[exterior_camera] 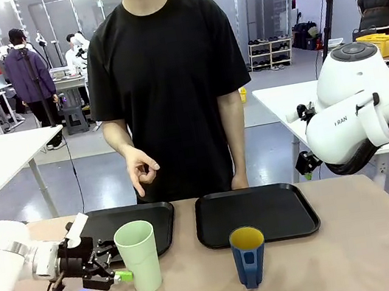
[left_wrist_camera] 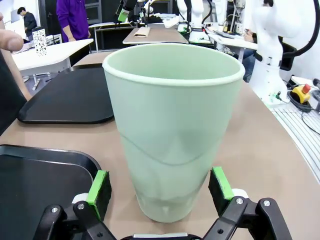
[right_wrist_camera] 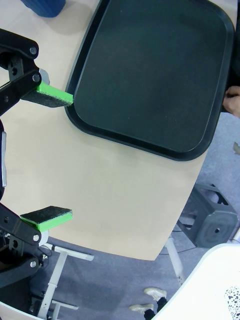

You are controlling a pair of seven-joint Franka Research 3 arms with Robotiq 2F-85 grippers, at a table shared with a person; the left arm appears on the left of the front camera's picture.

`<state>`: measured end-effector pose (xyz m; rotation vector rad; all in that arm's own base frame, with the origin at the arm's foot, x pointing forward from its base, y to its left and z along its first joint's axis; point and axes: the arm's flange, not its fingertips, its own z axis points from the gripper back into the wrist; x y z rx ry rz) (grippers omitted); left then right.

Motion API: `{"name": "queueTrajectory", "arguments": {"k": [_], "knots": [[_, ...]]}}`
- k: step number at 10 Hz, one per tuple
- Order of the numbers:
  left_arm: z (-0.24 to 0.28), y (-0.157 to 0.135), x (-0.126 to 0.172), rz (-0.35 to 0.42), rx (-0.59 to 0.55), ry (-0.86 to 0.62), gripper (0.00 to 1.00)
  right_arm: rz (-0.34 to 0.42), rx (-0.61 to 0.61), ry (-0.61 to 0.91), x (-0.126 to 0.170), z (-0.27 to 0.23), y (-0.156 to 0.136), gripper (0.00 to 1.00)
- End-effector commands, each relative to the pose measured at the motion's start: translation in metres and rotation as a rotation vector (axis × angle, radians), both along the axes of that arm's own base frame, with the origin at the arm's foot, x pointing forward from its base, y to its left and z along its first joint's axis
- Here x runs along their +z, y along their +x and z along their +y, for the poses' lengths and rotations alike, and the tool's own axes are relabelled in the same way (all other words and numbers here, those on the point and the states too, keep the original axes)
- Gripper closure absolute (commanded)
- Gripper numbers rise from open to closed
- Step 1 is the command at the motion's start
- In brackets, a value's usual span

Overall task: Sort and store the cups by type.
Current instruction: Pick up the Reusable plastic cup.

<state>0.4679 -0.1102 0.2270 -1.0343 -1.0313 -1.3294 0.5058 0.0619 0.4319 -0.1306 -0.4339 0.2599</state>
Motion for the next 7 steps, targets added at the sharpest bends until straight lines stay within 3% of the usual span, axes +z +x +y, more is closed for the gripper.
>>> {"name": "queueTrajectory", "arguments": {"k": [1,7], "knots": [[-0.009,0.007,-0.004,-0.025,0.003,-0.025,0.00,-0.008,0.003,0.001,-0.001,0.000,-0.001,0.00],[-0.030,0.011,-0.007,-0.010,-0.047,-0.075,0.00,-0.008,0.003,0.001,-0.001,0.000,-0.001,0.00]]}}
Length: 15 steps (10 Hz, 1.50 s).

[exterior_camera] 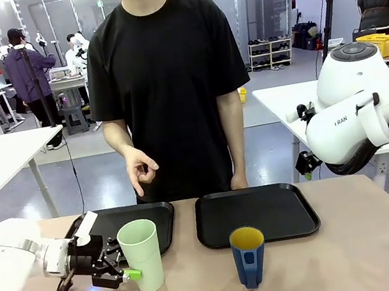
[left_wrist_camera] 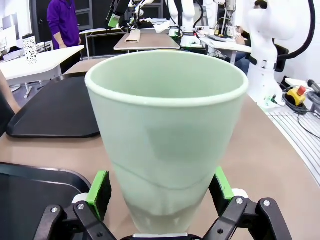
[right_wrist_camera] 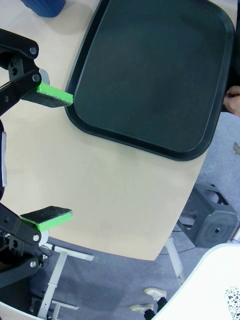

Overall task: Sort and store the cups by type.
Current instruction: Pick up the Reusable plastic cup.

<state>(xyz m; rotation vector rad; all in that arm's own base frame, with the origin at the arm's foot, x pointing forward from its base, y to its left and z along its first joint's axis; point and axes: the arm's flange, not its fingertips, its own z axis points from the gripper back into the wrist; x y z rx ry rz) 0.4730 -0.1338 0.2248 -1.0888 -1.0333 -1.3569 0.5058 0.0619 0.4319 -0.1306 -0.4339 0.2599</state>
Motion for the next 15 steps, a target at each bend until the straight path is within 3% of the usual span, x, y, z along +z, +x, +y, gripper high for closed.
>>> {"name": "queueTrajectory", "arguments": {"k": [1,7,8,9,10,11,12,13,14,15], "knots": [[-0.011,0.006,-0.007,-0.007,-0.013,-0.056,0.00,-0.008,0.003,0.001,-0.001,0.000,-0.001,0.00],[-0.020,0.007,-0.014,0.001,-0.030,-0.088,0.00,-0.008,0.003,0.001,-0.001,0.000,-0.001,0.00],[-0.022,0.007,-0.016,-0.006,-0.034,-0.084,0.04,-0.008,0.003,0.001,-0.001,0.000,-0.001,0.00],[-0.022,0.006,-0.017,-0.006,-0.049,-0.081,0.20,-0.008,0.003,0.001,-0.001,0.000,-0.001,0.00],[-0.022,0.007,-0.018,-0.016,-0.040,-0.084,0.24,-0.008,0.003,0.001,-0.001,0.000,-0.001,0.00],[-0.022,0.007,-0.018,-0.020,-0.045,-0.085,0.40,-0.008,0.003,0.001,-0.001,0.000,-0.001,0.00],[-0.023,0.007,-0.017,-0.024,-0.049,-0.089,0.44,-0.008,0.003,0.001,-0.001,0.000,-0.001,0.00],[-0.024,0.007,-0.017,-0.026,-0.053,-0.099,0.60,-0.008,0.003,0.001,-0.001,0.000,-0.001,0.00],[-0.024,0.007,-0.015,-0.032,-0.052,-0.109,0.64,-0.008,0.003,0.001,-0.001,0.000,-0.001,0.00],[-0.025,0.004,-0.010,-0.035,-0.056,-0.103,0.76,-0.008,0.003,0.001,-0.001,0.000,-0.001,0.00]]}}
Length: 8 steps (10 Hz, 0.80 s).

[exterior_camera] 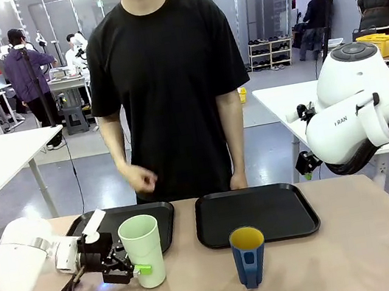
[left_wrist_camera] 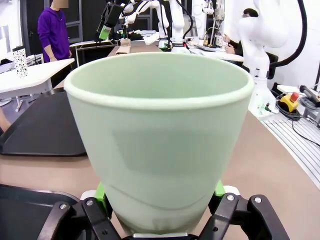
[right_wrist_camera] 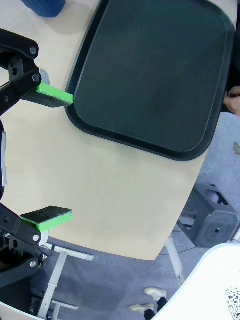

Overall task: Sort and store the cups by type.
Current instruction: Pick up the Reusable plastic cup.

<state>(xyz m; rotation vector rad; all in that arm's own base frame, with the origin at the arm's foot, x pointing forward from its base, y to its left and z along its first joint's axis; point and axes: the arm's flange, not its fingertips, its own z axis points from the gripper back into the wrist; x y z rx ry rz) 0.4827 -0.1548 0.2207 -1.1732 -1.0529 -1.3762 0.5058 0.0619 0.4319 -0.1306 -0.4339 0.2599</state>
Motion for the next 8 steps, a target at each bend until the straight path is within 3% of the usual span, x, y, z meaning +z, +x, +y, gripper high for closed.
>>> {"name": "queueTrajectory", "arguments": {"k": [1,5,8], "knots": [[-0.003,-0.013,0.007,-0.060,0.000,-0.064,0.76,-0.008,0.003,0.001,-0.001,0.000,-0.001,0.00],[0.022,-0.042,0.072,-0.059,0.045,-0.031,0.76,-0.008,0.003,0.001,-0.001,0.000,-0.001,0.00],[0.040,-0.051,0.083,-0.066,0.056,-0.029,0.76,-0.008,0.003,0.001,-0.001,0.000,-0.001,0.00]]}}
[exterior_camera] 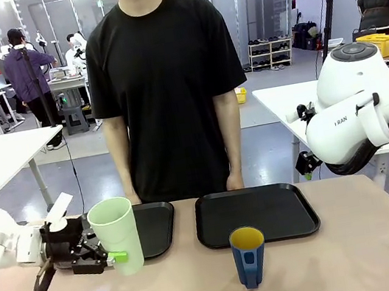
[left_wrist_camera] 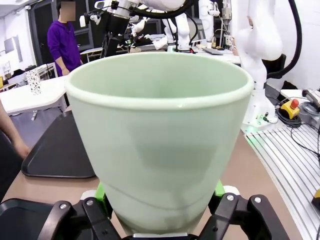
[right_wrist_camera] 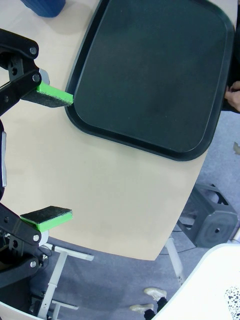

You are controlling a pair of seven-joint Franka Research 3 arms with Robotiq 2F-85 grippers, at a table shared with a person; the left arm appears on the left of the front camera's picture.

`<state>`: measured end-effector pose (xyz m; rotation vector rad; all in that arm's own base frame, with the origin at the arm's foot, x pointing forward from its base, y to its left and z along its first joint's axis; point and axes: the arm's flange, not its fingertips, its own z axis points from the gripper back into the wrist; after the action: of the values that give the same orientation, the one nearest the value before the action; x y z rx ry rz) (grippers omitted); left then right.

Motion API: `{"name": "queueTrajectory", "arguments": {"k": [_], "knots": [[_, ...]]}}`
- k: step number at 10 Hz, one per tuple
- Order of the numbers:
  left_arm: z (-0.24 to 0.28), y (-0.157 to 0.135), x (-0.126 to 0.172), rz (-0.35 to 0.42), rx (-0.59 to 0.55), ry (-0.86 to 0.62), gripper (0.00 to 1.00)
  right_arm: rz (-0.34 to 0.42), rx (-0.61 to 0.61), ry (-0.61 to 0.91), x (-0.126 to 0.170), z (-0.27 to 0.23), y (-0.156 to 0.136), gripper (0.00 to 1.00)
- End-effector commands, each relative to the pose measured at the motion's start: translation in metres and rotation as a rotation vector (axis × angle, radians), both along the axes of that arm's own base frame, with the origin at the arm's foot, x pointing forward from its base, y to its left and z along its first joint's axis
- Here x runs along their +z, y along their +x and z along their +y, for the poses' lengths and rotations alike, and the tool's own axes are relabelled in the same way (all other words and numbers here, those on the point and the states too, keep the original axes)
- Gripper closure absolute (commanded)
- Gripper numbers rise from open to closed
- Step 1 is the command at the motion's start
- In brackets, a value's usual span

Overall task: Sort and store the cups by type.
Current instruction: Pick up the Reusable plastic cup, then place the picked Reusable plastic cup into the Flat Tray indicated by the person.

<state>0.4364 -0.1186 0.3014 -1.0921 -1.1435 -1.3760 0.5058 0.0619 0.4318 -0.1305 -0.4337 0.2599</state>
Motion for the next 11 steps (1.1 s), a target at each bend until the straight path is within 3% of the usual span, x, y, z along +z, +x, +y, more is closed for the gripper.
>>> {"name": "queueTrajectory", "arguments": {"k": [1,11], "knots": [[0.0075,-0.0073,0.0018,-0.018,-0.012,-0.012,0.76,-0.008,0.003,0.001,-0.0007,-0.0002,-0.0008,0.00],[0.0000,0.0000,0.0000,0.000,0.000,0.000,0.76,-0.008,0.003,0.001,-0.0007,-0.0002,-0.0008,0.00]]}}
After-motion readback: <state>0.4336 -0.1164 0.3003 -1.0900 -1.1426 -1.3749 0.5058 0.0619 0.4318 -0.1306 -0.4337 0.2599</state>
